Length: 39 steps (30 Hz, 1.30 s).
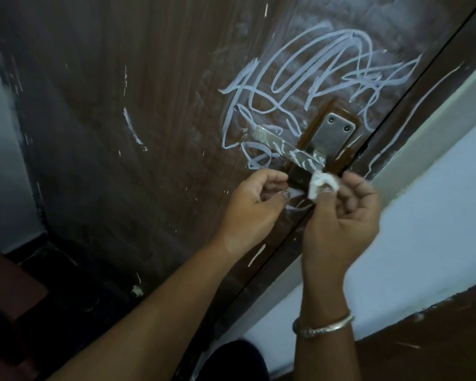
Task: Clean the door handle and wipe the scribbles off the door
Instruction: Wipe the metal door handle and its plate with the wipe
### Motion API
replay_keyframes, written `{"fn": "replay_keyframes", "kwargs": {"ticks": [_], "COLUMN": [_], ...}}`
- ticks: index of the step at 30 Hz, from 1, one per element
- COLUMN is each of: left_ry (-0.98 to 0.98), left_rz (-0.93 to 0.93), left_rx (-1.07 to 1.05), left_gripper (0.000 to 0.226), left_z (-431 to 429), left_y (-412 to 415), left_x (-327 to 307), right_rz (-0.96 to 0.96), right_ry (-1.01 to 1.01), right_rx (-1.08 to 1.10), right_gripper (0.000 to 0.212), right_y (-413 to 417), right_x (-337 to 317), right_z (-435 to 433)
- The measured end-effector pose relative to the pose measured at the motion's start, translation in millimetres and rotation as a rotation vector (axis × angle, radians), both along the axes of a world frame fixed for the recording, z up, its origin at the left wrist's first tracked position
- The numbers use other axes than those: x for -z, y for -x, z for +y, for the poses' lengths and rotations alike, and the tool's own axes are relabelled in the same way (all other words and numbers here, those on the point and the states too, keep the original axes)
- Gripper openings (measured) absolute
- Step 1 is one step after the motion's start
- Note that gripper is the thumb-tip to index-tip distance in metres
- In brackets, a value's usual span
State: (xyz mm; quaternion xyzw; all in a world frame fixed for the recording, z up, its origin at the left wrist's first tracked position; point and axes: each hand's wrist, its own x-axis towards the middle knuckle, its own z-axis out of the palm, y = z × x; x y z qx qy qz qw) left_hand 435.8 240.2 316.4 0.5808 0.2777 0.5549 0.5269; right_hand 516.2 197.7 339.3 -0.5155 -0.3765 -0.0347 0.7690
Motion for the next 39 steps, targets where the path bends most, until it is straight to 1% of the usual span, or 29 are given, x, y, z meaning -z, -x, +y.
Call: {"fn": "replay_keyframes", "kwargs": {"ticks": [2,4,5,7,9,11,13,15,17,20,25,28,34,39], "left_ry": [0.011,0.023,0.03,0.036,0.037,0.039,0.051,0.058,0.06,0.08,0.113,0.122,0.148,0.147], "left_rz": [-0.014,-0.024,-0.027,-0.031,-0.039,-0.055,-0.072,-0.073,-0.072,-0.075,-0.054,-0.061,-0.059,-0.055], "left_rx": [-0.022,-0.023,-0.017,-0.011,-0.004,0.002,0.002,-0.012,-0.024,-0.032,-0.053,-0.06,-0.056,-0.046], "left_gripper": [0.022,0.022,0.021,0.021,0.023,0.027,0.025,0.022,0.02,0.018,0.018,0.019,0.018,0.018], "left_z": [-1,-1,-2,-2,-3,-3,-2,0,2,2,3,3,1,-1], "left_y": [1,1,2,2,3,5,8,9,9,8,9,11,11,13], "left_x": [2,2,2,2,0,-1,-3,-6,-8,-6,-1,-3,-2,-1], "right_rz": [-0.208,-0.434,-0.514,-0.577,-0.557,-0.522,-0.569,-0.639,-0.697,-0.798,-0.865,-0.84,-0.81,-0.795], "right_ry": [0.02,0.111,0.149,0.214,0.275,0.346,0.391,0.388,0.432,0.55,0.626,0.634,0.688,0.712], "right_rx": [0.091,0.187,0.226,0.261,0.23,0.155,0.149,0.159,0.189,0.283,0.355,0.337,0.197,0.216], "right_gripper": [0.028,0.03,0.032,0.032,0.029,0.029,0.031,0.033,0.04,0.046,0.05,0.048,0.044,0.041], "right_y": [-5,-16,-22,-24,-25,-27,-31,-35,-36,-38,-39,-39,-44,-42], "right_x": [-14,-26,-32,-42,-50,-56,-59,-63,-64,-60,-55,-56,-62,-63], "right_z": [-5,-4,-1,5,11,17,19,19,21,24,26,28,28,31]}}
